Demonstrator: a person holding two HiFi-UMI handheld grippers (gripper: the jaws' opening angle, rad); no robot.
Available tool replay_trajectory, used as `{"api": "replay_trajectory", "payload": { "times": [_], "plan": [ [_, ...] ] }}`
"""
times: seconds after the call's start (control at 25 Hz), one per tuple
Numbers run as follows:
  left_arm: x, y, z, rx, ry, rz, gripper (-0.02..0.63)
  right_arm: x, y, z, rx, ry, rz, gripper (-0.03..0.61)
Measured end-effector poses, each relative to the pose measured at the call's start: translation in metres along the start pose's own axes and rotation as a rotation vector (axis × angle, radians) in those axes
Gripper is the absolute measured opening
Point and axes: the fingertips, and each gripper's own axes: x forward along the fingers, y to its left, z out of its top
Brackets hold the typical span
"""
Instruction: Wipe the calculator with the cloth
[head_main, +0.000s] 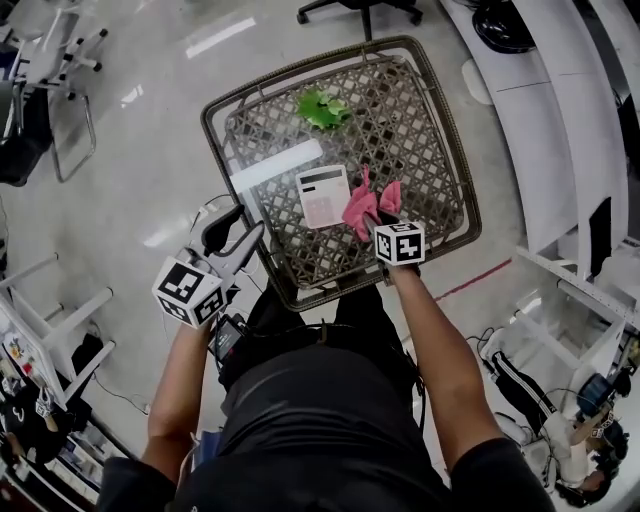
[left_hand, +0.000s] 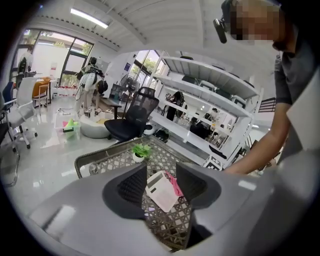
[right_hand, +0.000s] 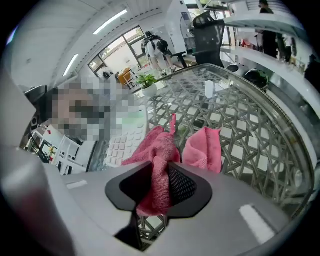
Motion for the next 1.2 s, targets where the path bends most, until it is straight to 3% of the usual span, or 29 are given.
{"api": "replay_trajectory", "payload": {
  "times": [0.36,0.6,1.2],
  "plan": [
    [-0.016,0.000,0.017,0.028,-0.030,0.010,0.212,-0.011,-0.016,0.000,0.064,-0.020,-0.043,0.098],
    [-0.023,0.001,0.032,0.052,-0.037,0.013,0.212,-0.027,-0.021,0.007,0.080,-0.046,-0.057,0.140],
    [-0.038,0.000,0.063,0.093,-0.077,0.002,0.212,-0.111,-0.026,0.069,0.089,-0.292,-0.134,0.155]
  ]
}}
